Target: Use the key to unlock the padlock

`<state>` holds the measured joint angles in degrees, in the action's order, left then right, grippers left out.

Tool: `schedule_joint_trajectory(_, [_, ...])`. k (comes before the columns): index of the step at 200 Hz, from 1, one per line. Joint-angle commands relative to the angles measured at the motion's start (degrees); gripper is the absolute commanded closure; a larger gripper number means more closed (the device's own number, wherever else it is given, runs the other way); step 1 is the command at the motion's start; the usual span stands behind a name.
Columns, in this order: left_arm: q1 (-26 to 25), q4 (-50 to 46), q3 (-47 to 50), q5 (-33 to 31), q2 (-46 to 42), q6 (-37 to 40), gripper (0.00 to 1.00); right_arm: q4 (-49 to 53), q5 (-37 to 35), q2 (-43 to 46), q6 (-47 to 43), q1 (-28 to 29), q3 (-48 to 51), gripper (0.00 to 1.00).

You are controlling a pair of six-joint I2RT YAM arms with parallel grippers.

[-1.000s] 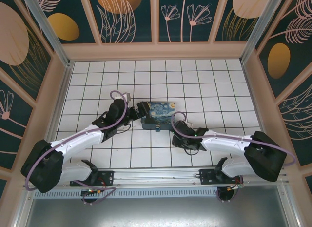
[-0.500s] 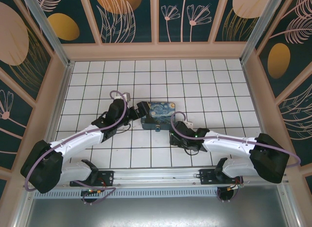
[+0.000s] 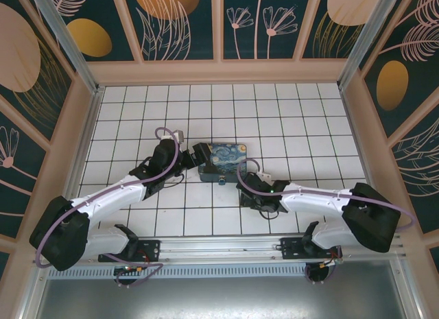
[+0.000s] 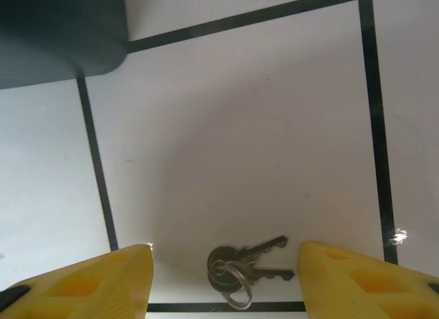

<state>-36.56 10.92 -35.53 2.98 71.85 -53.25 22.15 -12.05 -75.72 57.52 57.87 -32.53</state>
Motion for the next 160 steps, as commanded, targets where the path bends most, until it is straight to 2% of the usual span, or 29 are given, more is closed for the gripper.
schedule_joint_trajectory(1, [-0.18,1.56,0.35,0.67,0.3,0.43,0.01,-1.35,-1.3,-1.5,0.18,0.25,-0.67,0.42])
schedule_joint_trajectory(95, [-0.25,1.74,0.99,0.57,0.04,0.43,0.01,-1.67,-2.1,-7.53,-4.86,-0.03,-6.55,0.45])
schedule_joint_trajectory(160, [-0.18,2.41,1.34,0.62,0.3,0.18,0.01,-4.37,-0.87,-7.92,-8.1,0.85,-8.59,0.46])
